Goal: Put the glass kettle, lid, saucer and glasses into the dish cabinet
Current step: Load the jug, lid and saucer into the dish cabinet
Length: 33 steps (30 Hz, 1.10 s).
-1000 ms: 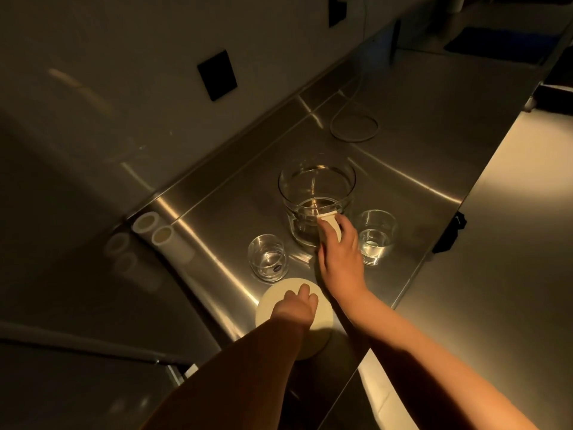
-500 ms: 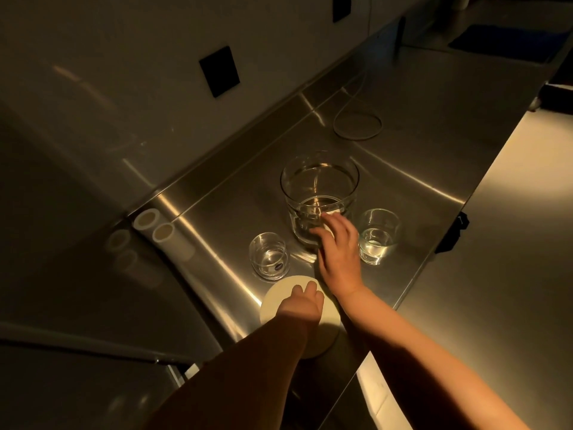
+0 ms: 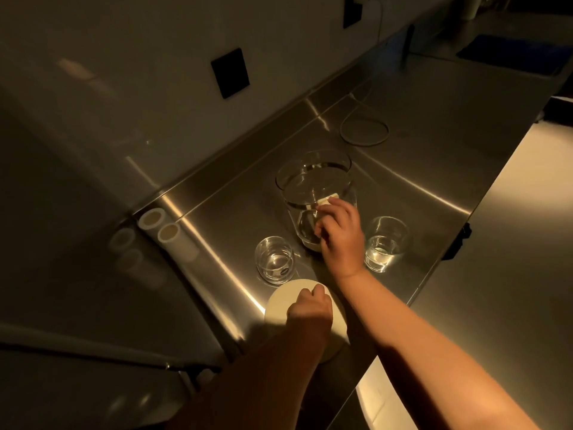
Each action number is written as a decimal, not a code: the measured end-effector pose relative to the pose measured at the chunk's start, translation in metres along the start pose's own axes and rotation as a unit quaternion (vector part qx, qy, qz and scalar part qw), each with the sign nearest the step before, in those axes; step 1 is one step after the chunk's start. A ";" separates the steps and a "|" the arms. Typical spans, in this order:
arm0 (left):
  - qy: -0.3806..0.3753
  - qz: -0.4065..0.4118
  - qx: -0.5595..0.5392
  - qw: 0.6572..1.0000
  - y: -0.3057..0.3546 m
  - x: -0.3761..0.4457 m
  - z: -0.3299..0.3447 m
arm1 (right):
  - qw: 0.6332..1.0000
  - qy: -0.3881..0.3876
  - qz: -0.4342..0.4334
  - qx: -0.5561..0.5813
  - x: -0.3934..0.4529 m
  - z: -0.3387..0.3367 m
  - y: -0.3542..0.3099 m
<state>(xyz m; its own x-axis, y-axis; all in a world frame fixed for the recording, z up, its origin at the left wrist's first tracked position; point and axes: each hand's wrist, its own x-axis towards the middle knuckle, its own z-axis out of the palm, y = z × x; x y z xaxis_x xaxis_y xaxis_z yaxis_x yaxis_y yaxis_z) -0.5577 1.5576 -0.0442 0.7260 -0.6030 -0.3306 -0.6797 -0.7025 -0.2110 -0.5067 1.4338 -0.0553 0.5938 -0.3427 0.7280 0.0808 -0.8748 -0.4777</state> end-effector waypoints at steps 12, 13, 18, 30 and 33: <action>-0.191 0.028 -0.015 0.981 0.001 0.007 -0.018 | 0.999 -0.004 0.052 -0.006 0.036 -0.018 -0.012; -0.193 0.025 -0.020 0.981 0.002 0.006 -0.021 | 0.999 -0.001 0.051 -0.006 0.037 -0.020 -0.014; -0.181 0.042 -0.014 0.983 -0.002 -0.006 -0.040 | 0.999 0.025 0.041 -0.005 0.047 -0.037 -0.033; -0.049 0.087 -0.012 0.995 -0.022 -0.060 -0.093 | 0.992 0.125 -0.018 -0.023 0.057 -0.124 -0.083; -0.002 0.118 -0.011 0.993 -0.023 -0.076 -0.106 | 0.983 0.177 -0.035 -0.032 0.053 -0.158 -0.099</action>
<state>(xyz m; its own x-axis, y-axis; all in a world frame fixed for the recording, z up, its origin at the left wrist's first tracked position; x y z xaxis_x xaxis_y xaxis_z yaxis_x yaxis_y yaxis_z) -0.5859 1.5795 0.0836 0.5456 -0.7504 -0.3731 -0.8287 -0.5493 -0.1072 -0.6099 1.4484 0.1084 0.2716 -0.3687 0.8890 0.0552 -0.9162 -0.3969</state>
